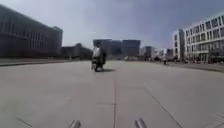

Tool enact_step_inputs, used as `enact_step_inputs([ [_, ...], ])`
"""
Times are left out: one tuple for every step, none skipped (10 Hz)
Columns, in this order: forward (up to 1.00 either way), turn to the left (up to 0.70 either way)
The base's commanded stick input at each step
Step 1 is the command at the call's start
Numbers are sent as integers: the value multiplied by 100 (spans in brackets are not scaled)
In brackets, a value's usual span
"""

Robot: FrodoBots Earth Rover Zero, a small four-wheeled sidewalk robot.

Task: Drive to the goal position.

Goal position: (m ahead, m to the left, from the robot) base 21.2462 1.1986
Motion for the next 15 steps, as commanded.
enact_step_inputs([
  [85, -32],
  [85, -28],
  [85, -17],
  [85, -2],
  [85, 1],
  [85, 1],
  [85, 1],
  [85, 1],
  [85, 1],
  [85, 1],
  [85, 1],
  [85, 1],
  [85, 1],
  [85, -5],
  [85, -22],
])
